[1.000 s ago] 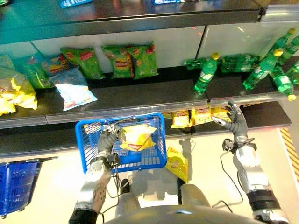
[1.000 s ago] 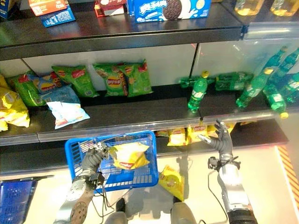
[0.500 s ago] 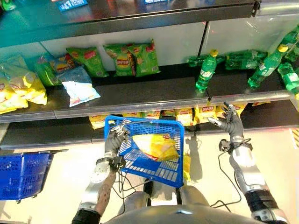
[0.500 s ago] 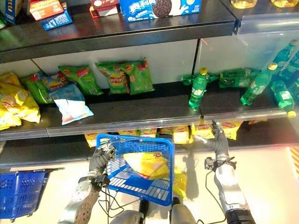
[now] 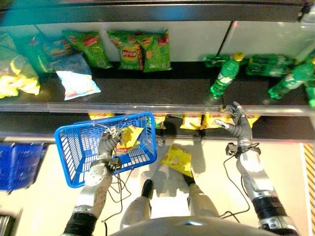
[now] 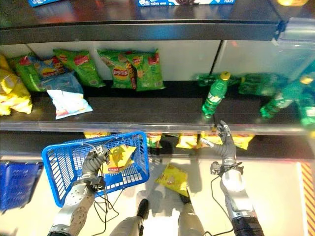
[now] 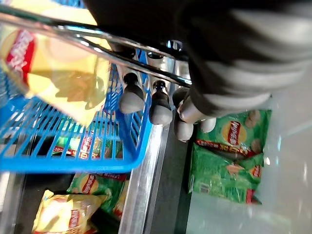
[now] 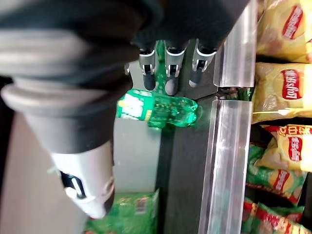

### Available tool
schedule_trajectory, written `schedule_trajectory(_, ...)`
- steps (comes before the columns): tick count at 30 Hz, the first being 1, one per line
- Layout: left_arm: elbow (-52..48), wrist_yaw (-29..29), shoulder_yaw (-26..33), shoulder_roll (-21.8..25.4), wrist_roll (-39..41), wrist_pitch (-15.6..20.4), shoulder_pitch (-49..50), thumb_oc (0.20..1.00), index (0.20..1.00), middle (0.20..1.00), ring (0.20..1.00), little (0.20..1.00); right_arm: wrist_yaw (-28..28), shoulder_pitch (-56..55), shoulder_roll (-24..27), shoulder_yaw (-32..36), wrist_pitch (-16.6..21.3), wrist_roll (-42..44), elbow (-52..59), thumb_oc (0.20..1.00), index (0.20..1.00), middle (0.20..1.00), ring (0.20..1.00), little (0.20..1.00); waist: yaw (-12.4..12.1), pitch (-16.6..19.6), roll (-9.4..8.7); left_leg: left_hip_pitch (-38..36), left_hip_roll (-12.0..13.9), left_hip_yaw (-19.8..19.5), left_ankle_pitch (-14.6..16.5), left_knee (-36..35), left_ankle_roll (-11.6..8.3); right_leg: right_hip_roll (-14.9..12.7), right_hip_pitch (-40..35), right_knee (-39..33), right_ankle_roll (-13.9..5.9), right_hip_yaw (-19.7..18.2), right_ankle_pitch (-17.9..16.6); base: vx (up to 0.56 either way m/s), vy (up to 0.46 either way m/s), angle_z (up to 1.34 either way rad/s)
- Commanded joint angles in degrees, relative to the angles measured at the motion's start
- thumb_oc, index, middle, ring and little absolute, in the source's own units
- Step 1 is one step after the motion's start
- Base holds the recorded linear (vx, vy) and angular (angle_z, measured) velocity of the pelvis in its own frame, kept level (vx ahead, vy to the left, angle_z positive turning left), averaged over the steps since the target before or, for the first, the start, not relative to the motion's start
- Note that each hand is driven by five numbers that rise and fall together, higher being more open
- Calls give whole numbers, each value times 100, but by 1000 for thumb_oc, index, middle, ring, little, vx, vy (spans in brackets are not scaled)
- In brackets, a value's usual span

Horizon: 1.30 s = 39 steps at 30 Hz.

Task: Pick up the snacks into the basket

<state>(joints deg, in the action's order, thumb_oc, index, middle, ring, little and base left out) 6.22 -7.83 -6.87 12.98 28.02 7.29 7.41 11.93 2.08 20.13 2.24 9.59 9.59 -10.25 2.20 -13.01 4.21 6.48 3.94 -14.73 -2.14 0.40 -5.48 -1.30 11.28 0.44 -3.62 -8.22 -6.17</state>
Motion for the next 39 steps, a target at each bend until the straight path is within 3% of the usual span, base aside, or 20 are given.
schedule_trajectory(1, -1084, 85, 123, 263, -143, 742, -381, 200, 200, 200, 200, 200, 166, 75, -5, 105, 285, -238, 555, 1000, 1000, 1000, 1000, 1000, -52, 442, -467, -334, -337, 196, 372, -214, 119, -434, 427, 164, -633, 54, 248, 61, -277, 54)
schedule_trajectory(4, -1091, 102, 62, 142, -109, 736, -348, 200, 200, 200, 200, 200, 211, -30, 147, 196, 273, -322, 516, 1000, 1000, 1000, 1000, 1000, -33, 449, -387, -216, -261, 0, 410, 122, 77, -344, 272, 386, -499, 368, 474, 45, -329, 53)
schedule_trajectory(6, -1074, 109, 0, 118, -106, 699, -352, 200, 200, 200, 200, 200, 318, -45, 177, 295, 243, -311, 467, 1000, 1000, 1000, 1000, 1000, 50, 471, -331, -118, -307, 229, 379, 208, 136, -317, 171, 418, -434, 452, 601, 17, -214, 62)
schedule_trajectory(7, -1083, 136, 30, 135, -110, 713, -248, 200, 200, 200, 200, 200, 386, 25, 175, 301, 253, -330, 397, 1000, 1000, 1000, 1000, 1000, 22, 562, -285, -109, -456, 317, 398, 145, 230, -234, 91, 371, -370, 478, 653, 16, -128, 52)
schedule_trajectory(12, -1134, 94, 72, 202, -126, 692, -218, 200, 200, 200, 200, 200, 354, -20, 97, 276, 254, -295, 387, 1000, 1000, 1000, 1000, 1000, 40, 651, -286, -134, -379, 378, 259, -98, 190, -164, 63, 368, -291, 466, 686, 35, -57, -5)
schedule_trajectory(15, -1128, 60, 62, 190, -149, 707, -233, 200, 200, 200, 200, 200, 397, -30, 33, 336, 248, -249, 383, 1000, 1000, 1000, 1000, 1000, 76, 677, -282, -184, -345, 473, 176, -218, 166, -172, -8, 296, -302, 535, 664, 53, 1, -5)
schedule_trajectory(32, -1398, 61, 123, 215, -182, 708, 59, 200, 200, 200, 200, 200, 528, 164, -155, 253, 181, -192, 7, 1000, 1000, 1000, 1000, 1000, 2, 752, -344, -535, -421, 735, 339, -349, 332, -354, -381, -148, -417, 331, 506, 24, 32, -4)
schedule_trajectory(38, -1490, 82, 57, 276, -80, 748, 34, 200, 200, 200, 200, 200, 620, 703, 34, 128, 164, -131, -388, 1000, 1000, 1000, 1000, 1000, -68, 625, -325, -476, -473, 706, 416, -220, 366, -388, -328, -72, -417, 322, 520, -32, 11, -4)
schedule_trajectory(39, -1546, 85, 2, 341, -42, 760, 1, 200, 200, 200, 200, 200, 683, 1000, 145, 62, 144, -94, -507, 1000, 1000, 1000, 1000, 1000, -108, 476, -321, -355, -509, 676, 440, -92, 374, -392, -207, 33, -416, 311, 520, -90, 4, -3)
